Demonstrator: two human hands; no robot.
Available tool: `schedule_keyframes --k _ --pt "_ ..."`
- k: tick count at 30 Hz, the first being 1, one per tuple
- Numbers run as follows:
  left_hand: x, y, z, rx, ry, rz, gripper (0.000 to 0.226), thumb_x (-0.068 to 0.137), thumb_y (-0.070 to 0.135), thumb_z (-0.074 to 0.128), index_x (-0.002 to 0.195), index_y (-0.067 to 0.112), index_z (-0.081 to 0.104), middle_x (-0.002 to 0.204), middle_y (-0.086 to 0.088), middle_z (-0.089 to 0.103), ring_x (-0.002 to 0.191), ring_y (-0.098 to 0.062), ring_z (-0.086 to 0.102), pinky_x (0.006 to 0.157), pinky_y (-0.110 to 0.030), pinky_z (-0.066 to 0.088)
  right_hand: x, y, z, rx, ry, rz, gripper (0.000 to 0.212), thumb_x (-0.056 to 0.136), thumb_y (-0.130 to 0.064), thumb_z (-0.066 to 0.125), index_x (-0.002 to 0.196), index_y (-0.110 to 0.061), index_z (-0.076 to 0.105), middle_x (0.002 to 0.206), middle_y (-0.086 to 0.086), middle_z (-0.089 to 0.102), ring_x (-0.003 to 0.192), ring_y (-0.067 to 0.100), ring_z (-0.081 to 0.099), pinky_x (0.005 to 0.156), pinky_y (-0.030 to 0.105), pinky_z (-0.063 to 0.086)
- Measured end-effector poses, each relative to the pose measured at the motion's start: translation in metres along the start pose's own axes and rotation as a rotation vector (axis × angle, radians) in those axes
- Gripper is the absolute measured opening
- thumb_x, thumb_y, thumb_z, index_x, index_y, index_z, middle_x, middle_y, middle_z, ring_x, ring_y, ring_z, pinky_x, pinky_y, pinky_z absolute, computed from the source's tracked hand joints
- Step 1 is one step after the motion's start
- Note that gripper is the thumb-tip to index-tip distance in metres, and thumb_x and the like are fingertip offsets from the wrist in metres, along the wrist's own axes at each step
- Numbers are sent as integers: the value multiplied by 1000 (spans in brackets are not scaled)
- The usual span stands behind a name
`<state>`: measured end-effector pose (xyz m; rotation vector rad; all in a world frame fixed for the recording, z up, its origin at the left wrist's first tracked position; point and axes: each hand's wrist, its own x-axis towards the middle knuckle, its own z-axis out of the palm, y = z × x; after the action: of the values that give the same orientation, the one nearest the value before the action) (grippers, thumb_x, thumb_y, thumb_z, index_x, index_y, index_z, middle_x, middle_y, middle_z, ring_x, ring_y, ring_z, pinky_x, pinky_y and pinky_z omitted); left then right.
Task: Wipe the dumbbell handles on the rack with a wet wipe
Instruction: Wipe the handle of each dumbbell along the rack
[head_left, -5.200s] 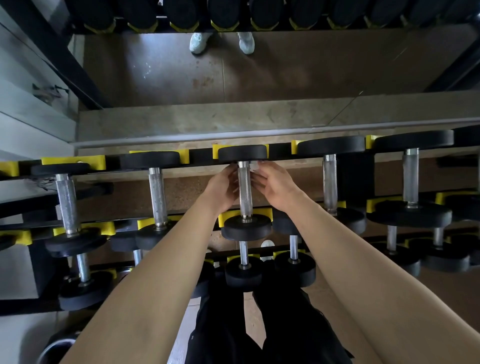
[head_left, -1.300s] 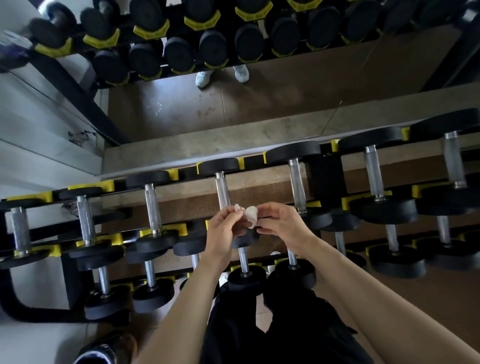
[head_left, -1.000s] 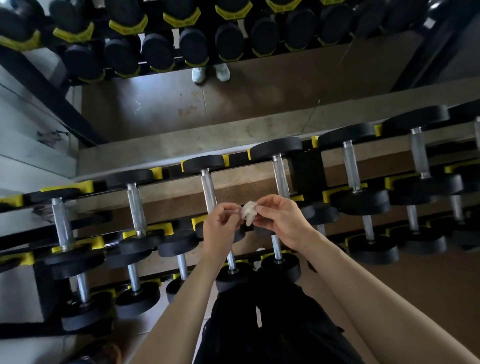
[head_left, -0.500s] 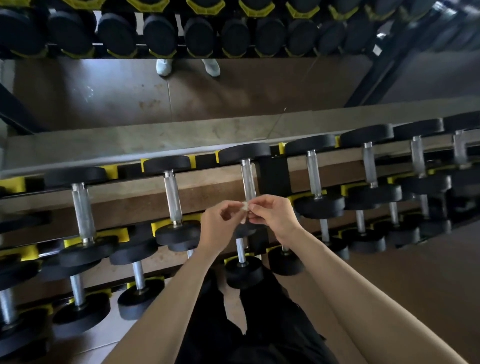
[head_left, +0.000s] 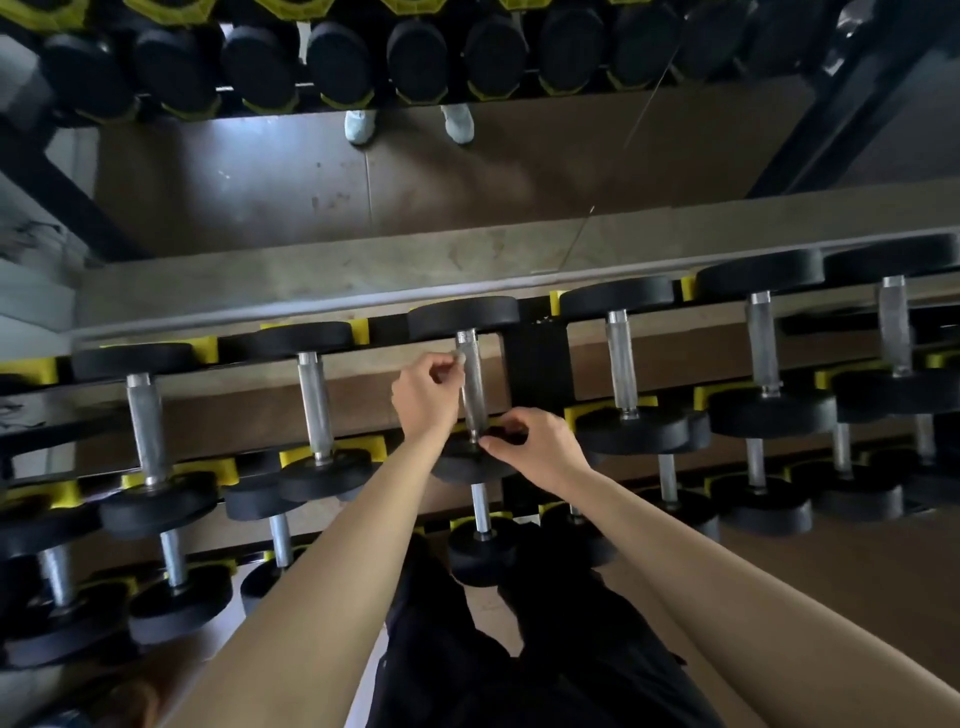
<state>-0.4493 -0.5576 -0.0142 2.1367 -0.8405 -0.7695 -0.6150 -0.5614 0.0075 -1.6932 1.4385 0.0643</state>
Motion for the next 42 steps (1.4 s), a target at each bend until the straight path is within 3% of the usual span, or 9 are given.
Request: schedule_keyframes --k 6,10,14,17,23,26,28,37,42 --pt "-26 -22 -1 116 -120 -87 16 94 27 72 104 16 77 95 5 74 92 -14 69 81 -24 46 5 6 0 28 -40 -22 35 86 -51 73 103 -21 71 97 -8 68 92 11 63 80 28 55" --pt "-32 -26 -9 134 -233 -164 12 90 28 77 100 21 78 91 10 73 87 -8 68 83 -27 53 10 11 -3 86 -33 -43 33 87 -41 76 114 -24 68 105 -10 69 100 10 64 88 31 56" --pt "-30 -8 -8 26 -231 -139 6 89 33 78 93 29 77 86 16 73 84 1 68 74 -16 51 17 -1 0 246 14 -152 48 86 -22 79 131 -23 62 110 -10 70 99 4 67 89 27 58" --pt "-28 6 -5 -67 -213 -147 4 90 32 76 89 35 74 85 16 73 82 3 68 69 -10 49 28 -16 -4 284 96 -192 32 90 -13 75 121 -17 68 100 -9 69 89 1 66 82 21 58" --pt "-30 -3 -1 -97 -168 -194 21 101 24 61 117 23 73 102 10 74 95 -9 69 74 -16 50 77 -27 -18 368 303 -17 21 88 -19 77 109 -18 72 97 -7 72 93 9 66 85 27 54" --pt "-36 -13 6 -62 -214 -191 35 100 12 56 132 21 69 117 4 74 108 -15 68 92 -26 55 88 -31 -9 448 308 65 17 88 -19 78 104 -16 74 93 -7 72 89 8 65 86 26 53" --pt "-38 -14 6 -50 -233 -183 40 101 10 55 138 21 65 125 6 71 112 -9 65 91 -14 50 87 -28 -1 483 281 98 12 88 -19 78 100 -16 75 90 -8 71 84 4 64 85 26 54" --pt "-34 -20 2 -134 -295 -197 44 98 8 59 140 21 63 136 8 66 128 -8 58 112 -28 45 55 0 1 290 16 133 10 84 -18 81 86 -18 71 86 -5 68 83 10 62 65 17 44" --pt "-34 -16 2 -246 -262 -329 43 100 1 53 138 17 65 136 4 66 130 -12 58 115 -36 44 68 -33 -12 335 271 -82 7 89 -14 75 92 -18 71 84 -11 66 81 2 61 74 14 48"
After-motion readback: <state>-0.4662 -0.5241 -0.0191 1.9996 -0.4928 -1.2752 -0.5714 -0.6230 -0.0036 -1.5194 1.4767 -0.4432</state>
